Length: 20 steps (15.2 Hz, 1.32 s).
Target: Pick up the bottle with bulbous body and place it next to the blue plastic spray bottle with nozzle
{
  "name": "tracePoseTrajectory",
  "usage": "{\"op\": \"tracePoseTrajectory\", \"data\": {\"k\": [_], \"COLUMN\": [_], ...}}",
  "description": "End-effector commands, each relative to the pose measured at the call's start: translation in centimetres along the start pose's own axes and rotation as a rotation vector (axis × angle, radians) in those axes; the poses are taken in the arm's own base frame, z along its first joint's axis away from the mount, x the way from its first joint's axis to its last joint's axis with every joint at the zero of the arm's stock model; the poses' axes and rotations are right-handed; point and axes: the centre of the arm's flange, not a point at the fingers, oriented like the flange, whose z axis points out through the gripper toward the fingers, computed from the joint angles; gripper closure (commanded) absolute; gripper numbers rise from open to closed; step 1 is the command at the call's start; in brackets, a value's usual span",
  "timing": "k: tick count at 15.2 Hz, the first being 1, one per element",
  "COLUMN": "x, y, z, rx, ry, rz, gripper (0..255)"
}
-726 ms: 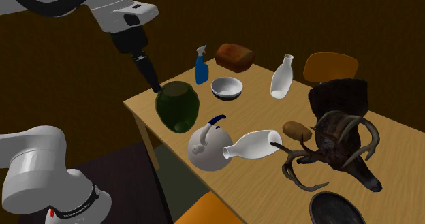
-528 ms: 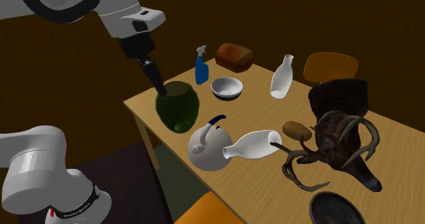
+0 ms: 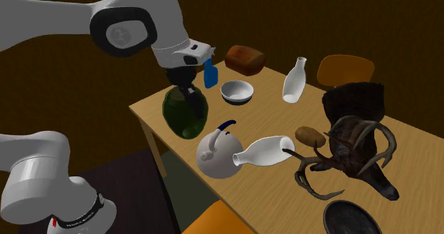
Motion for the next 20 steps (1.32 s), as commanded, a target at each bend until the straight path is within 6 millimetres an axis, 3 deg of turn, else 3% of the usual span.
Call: {"op": "tracePoseTrajectory", "data": {"k": [1, 18, 20], "x": [1.5, 12.9, 13.2], "y": [1.3, 8.7, 8.9], "z": [2.2, 21.1, 22.2], "rx": [0.008, 0.078, 0.080], "ry": [-0.008, -0.081, -0.083], "rz": [0.009, 0.090, 0.092], "gripper": [0, 0, 0]}}
